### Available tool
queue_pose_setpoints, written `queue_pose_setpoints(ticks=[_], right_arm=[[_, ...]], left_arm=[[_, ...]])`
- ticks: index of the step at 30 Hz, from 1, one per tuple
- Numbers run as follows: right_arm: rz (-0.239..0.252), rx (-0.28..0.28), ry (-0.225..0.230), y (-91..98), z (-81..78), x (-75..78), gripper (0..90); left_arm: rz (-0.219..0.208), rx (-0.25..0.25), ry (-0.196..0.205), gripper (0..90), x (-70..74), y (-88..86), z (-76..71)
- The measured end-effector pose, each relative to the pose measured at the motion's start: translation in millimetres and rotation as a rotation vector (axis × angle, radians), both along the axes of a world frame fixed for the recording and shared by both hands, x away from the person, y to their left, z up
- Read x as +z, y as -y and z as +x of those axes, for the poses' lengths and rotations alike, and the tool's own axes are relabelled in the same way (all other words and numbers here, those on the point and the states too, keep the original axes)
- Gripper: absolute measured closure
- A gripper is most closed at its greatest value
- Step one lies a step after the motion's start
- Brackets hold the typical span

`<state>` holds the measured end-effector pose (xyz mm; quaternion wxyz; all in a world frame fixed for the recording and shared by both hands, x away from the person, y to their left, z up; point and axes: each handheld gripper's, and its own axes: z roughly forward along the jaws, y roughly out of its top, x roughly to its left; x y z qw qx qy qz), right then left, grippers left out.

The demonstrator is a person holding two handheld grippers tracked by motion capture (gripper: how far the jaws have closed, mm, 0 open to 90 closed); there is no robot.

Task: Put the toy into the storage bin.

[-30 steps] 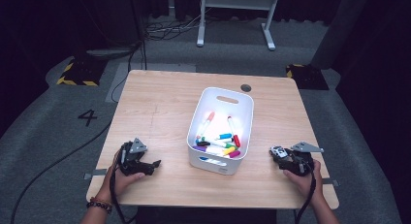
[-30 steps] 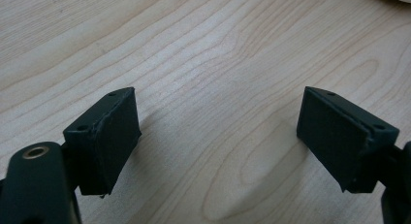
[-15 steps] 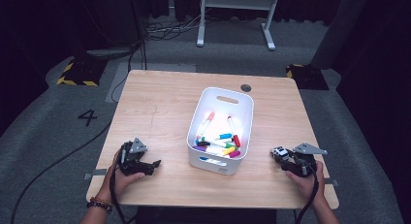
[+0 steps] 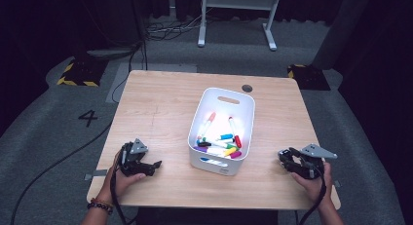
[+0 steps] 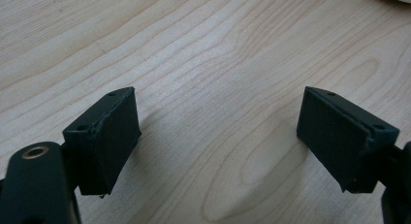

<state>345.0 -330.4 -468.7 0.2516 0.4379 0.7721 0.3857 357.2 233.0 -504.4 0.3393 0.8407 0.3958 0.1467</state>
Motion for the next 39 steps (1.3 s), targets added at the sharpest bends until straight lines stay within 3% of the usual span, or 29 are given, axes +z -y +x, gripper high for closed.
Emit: queue_pose_setpoints(ticks=[11,18,31,39], right_arm=[[0.055,-0.003,0.015,6.8,0.1,8.6,48.9],[0.080,0.010,0.033,5.5,3.8,21.8,48.9],[0.059,0.059,0.068,-5.6,14.7,47.2,48.9],[0.072,0.067,0.071,-10.9,23.8,58.9,48.9]], left_arm=[[0.000,0.000,0.000,15.5,0.0,0.0,0.0],[0.001,-0.001,0.000,15.5,0.1,-0.1,0.0],[-0.001,0.001,0.000,15.5,0.0,0.2,-0.2],[0.000,0.001,0.000,15.5,0.0,0.2,-0.3]])
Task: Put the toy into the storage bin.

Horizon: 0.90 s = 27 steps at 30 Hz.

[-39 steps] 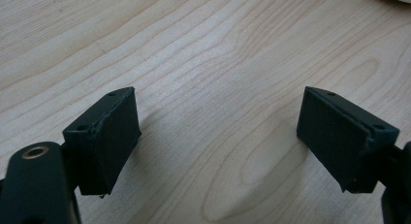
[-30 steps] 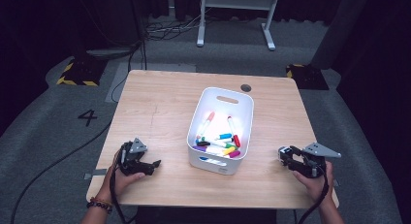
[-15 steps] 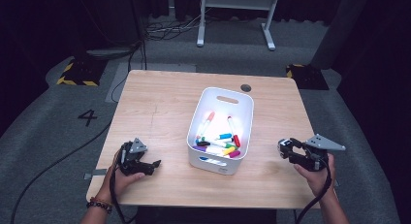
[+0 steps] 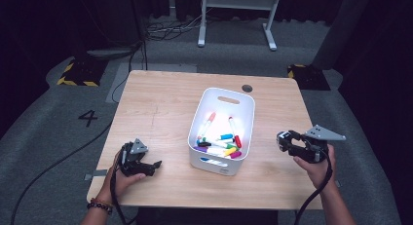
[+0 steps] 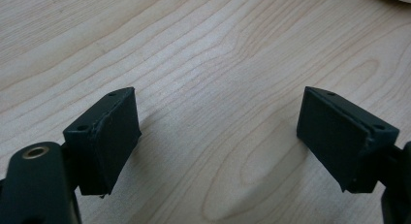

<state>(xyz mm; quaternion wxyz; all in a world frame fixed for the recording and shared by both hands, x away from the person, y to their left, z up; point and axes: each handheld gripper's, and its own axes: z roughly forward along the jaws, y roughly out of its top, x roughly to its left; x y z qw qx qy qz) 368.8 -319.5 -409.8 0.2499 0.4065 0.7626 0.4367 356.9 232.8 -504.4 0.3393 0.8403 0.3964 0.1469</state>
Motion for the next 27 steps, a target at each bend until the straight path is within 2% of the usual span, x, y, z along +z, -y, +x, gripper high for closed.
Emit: queue_pose_setpoints(ticks=[11,15,27], right_arm=[[-0.031,0.021,0.025,-6.6,9.6,23.5,48.9],[-0.024,0.021,0.033,-8.8,12.7,30.5,48.9],[-0.043,0.058,0.068,-23.8,24.9,53.7,48.9]], left_arm=[[0.002,-0.002,0.000,15.5,0.1,-0.2,0.1],[0.000,0.000,0.000,15.5,0.0,0.0,0.0],[0.000,-0.001,0.000,15.5,0.0,-0.1,0.1]])
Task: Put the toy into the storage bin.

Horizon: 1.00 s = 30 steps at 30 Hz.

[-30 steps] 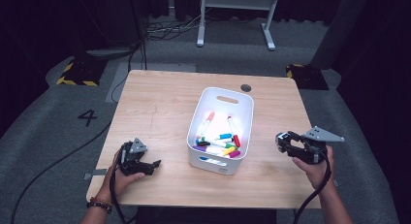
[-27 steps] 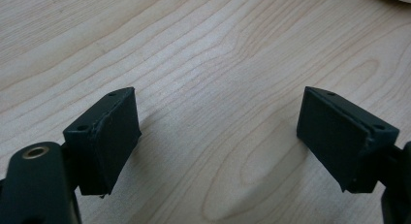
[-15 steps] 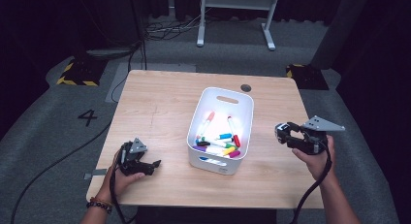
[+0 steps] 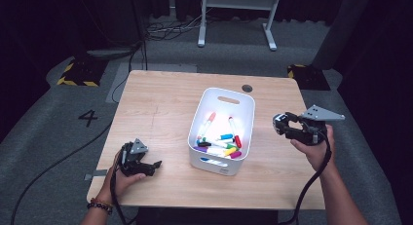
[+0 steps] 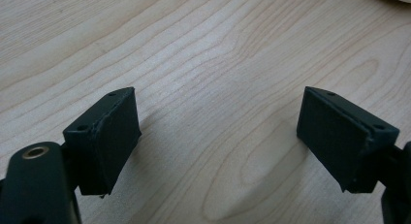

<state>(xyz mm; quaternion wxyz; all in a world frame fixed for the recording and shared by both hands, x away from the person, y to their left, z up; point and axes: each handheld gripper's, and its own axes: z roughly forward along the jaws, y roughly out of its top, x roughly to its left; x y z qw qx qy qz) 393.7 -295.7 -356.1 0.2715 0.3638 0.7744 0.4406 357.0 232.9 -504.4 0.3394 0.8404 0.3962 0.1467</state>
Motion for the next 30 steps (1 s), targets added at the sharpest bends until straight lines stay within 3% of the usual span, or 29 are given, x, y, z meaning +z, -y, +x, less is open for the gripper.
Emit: queue_pose_setpoints(ticks=[9,30], right_arm=[[-0.001,0.044,0.000,-17.0,10.2,16.7,48.9],[-0.044,0.104,0.012,-52.4,29.5,37.2,48.9]], left_arm=[[0.001,-0.001,0.000,15.5,0.1,-0.1,0.1],[0.001,-0.001,0.000,15.6,0.1,0.0,-0.1]])
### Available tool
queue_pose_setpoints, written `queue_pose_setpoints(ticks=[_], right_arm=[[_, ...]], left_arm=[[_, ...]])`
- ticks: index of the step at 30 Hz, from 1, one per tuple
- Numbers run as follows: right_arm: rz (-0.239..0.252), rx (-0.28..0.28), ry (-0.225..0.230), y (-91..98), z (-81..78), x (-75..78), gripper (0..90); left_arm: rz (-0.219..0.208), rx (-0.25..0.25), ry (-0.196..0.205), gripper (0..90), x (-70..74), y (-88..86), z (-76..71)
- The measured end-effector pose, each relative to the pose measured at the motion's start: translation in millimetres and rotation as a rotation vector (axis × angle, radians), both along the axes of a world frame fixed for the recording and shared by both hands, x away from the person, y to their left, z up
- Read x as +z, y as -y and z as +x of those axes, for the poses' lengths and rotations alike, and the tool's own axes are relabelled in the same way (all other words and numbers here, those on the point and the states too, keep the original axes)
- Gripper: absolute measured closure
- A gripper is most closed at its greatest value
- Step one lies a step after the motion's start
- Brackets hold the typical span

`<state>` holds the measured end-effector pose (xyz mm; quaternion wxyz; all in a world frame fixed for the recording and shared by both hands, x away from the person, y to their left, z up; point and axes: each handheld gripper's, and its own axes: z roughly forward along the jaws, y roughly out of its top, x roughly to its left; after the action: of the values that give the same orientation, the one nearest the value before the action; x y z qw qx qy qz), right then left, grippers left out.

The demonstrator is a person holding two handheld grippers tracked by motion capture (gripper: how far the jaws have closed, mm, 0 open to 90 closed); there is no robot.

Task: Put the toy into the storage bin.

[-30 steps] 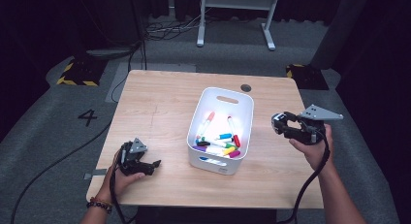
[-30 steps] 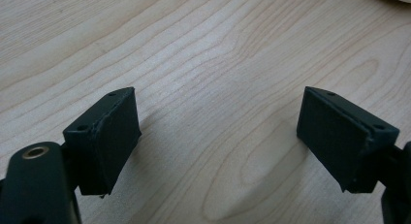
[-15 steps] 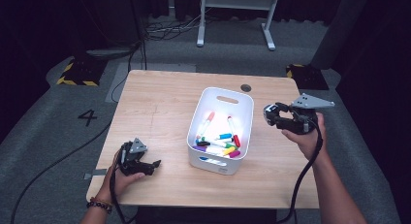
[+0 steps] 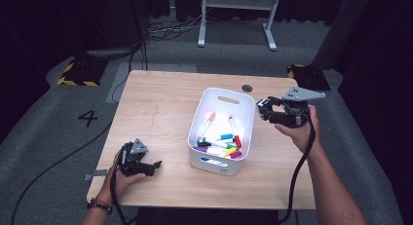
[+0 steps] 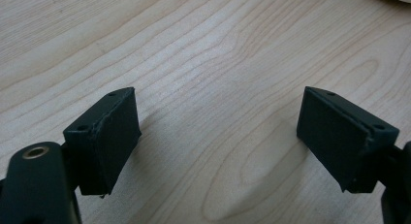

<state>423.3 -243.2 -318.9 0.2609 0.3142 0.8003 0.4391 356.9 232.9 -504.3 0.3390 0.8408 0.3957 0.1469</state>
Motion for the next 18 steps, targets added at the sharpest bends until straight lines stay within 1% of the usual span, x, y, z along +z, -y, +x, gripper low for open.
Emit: queue_pose_setpoints(ticks=[7,9,12,13,14,15,18], right_arm=[[-0.006,0.031,0.008,-14.0,2.8,4.6,48.9],[-0.002,0.037,0.001,-18.3,3.8,5.0,48.9],[-0.008,0.052,0.004,-25.3,6.0,4.7,48.9],[-0.005,0.055,-0.005,-27.1,5.9,4.8,48.9],[-0.009,0.062,0.002,-29.5,6.4,4.8,48.9],[-0.011,0.060,-0.002,-31.9,6.1,4.8,48.9],[-0.008,0.081,-0.002,-38.8,6.8,4.9,48.9]], left_arm=[[0.002,-0.001,0.000,15.6,0.1,-0.1,-0.1],[0.002,-0.001,0.000,15.6,0.1,-0.1,0.0],[0.003,-0.001,0.000,15.6,0.1,-0.1,0.0],[0.002,-0.001,0.000,15.6,0.1,-0.1,0.0],[0.003,-0.001,0.000,15.6,0.1,-0.1,-0.1],[0.002,-0.001,0.000,15.6,0.1,-0.1,0.0],[0.002,-0.001,0.000,15.6,0.1,-0.1,-0.1]])
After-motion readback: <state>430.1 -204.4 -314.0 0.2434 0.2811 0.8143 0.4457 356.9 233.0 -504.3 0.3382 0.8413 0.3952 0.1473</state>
